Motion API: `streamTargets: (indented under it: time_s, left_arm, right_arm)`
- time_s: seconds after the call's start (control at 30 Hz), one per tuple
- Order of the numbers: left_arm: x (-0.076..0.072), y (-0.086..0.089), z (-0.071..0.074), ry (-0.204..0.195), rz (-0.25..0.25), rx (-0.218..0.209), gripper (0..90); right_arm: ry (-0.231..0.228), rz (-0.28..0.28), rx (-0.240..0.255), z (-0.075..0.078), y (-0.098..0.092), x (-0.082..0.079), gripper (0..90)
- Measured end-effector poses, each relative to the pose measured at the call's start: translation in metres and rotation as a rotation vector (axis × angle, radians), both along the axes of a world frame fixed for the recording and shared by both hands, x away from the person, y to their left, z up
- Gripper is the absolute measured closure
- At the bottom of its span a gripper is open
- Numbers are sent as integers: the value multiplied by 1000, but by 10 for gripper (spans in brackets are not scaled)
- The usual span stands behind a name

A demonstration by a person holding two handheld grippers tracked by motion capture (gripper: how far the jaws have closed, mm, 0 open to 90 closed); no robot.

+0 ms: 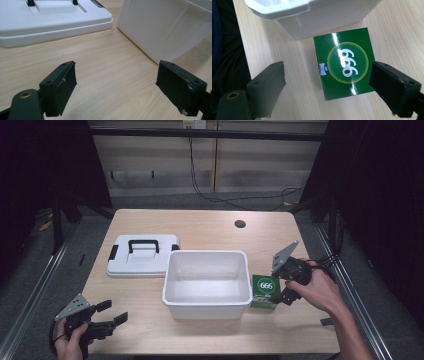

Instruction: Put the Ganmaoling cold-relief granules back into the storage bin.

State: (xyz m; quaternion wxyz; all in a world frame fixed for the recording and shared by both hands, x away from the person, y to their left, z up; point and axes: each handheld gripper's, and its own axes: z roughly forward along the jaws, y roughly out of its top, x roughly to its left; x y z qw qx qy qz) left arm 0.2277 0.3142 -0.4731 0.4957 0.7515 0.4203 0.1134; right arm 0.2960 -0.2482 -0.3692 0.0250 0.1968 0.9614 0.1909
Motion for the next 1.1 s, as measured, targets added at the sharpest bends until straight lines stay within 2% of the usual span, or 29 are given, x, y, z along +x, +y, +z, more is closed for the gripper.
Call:
streamTargets:
  time_s: [0.2, 0.23, 0.27, 0.3, 0.43, 0.57, 0.73, 0.87, 0.9, 0.93, 0.97, 1.0, 1.1]
  left_arm:
    - [0, -1, 0, 1, -3, -2, 159]
    - [0, -1, 0, 2, 0, -4, 158]
    - [0, -1, 0, 2, 0, -4, 158]
    - [0, -1, 0, 2, -2, -3, 159]
    - [0, -1, 0, 5, -2, -6, 159]
    - [0, -1, 0, 5, -3, -5, 158]
    - [0, -1, 0, 3, -6, -3, 158]
    - [0, 0, 0, 1, -1, -2, 159]
    - [0, 0, 0, 2, 1, -4, 159]
    - [0, 0, 0, 2, 1, -2, 159]
    - [0, 0, 0, 5, 1, -4, 158]
    - [0, 0, 0, 5, 0, -4, 158]
    - [0, 0, 0, 0, -1, -3, 159]
  right_arm:
    - [18, 17, -40, -4, 1, 11, 113]
    - [14, 39, -52, -7, 3, 14, 100]
    - [14, 39, -52, -7, 3, 14, 100]
    - [24, 43, -72, -10, 5, 18, 100]
    - [37, 71, -84, -13, 8, 23, 100]
    - [52, 88, -124, -13, 15, 27, 93]
    - [56, 125, -147, -14, 21, 31, 94]
    - [71, 150, -200, -19, 27, 34, 94]
    - [90, 168, -211, -21, 30, 35, 95]
    - [90, 168, -211, -21, 30, 35, 95]
    - [98, 181, -233, -26, 34, 35, 95]
    - [98, 181, -233, -26, 34, 35, 95]
    - [89, 187, -279, -29, 35, 37, 96]
